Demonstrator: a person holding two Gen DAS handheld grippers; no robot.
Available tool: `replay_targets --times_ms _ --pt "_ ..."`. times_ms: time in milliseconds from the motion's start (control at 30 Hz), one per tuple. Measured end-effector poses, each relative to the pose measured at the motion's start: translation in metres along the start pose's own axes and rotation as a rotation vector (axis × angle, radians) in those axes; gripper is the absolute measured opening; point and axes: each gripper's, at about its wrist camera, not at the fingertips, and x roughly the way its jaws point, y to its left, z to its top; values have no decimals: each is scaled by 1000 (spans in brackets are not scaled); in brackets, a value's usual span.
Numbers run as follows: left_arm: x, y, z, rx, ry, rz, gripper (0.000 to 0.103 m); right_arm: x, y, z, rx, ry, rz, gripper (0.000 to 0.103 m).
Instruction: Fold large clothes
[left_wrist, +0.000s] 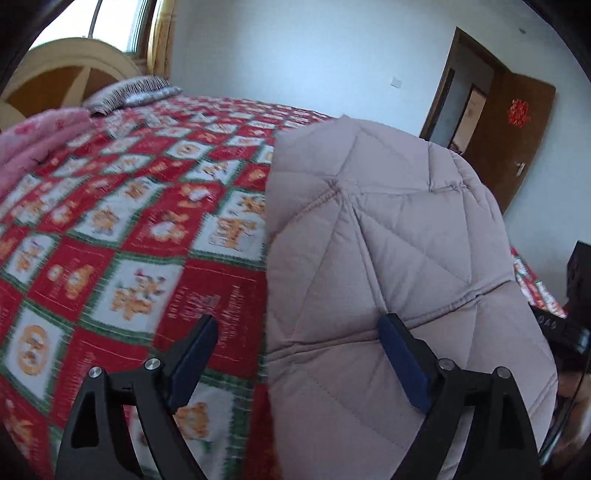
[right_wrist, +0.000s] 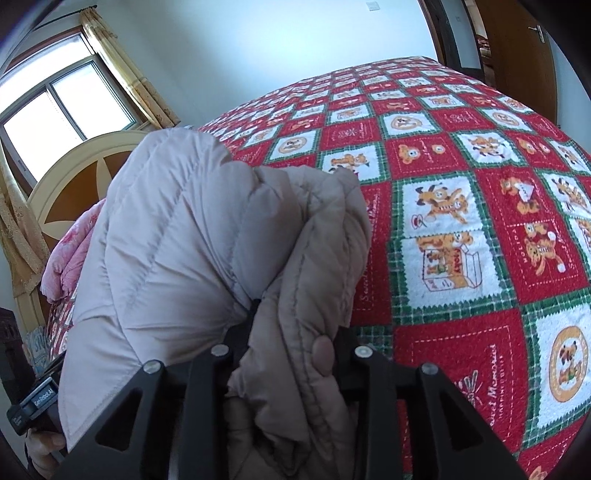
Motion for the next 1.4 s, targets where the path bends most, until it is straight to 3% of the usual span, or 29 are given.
replay_targets --times_ms 67,100,133,167,233,333,533,767,1200,1367,1400 --pt "9 -3 0 -7 22 -50 87 5 -5 0 10 20 9 31" --pt "11 -5 1 -14 34 -103 66 7 -9 2 25 31 20 30" --pt "10 -10 3 5 41 -127 60 8 -12 2 36 37 33 28" --pt "8 -17 3 41 34 -108 56 7 -13 2 39 40 41 27" --pt "2 -30 3 124 30 -75 31 3 -9 1 18 26 38 24" --pt "-13 -39 4 197 8 -16 19 -7 -4 -3 13 -6 39 23" --pt "-43 -36 6 249 -33 43 16 -16 12 -6 6 -27 80 22" --pt "-84 -5 25 237 -85 107 15 -7 58 3 -45 -23 145 22" --pt "-134 97 34 147 -117 249 15 40 166 10 -177 44 257 22" --pt "-134 131 23 127 -98 299 16 61 194 1 -227 71 263 22" --pt "-130 139 20 122 -88 316 20 65 197 -1 -234 78 257 22"
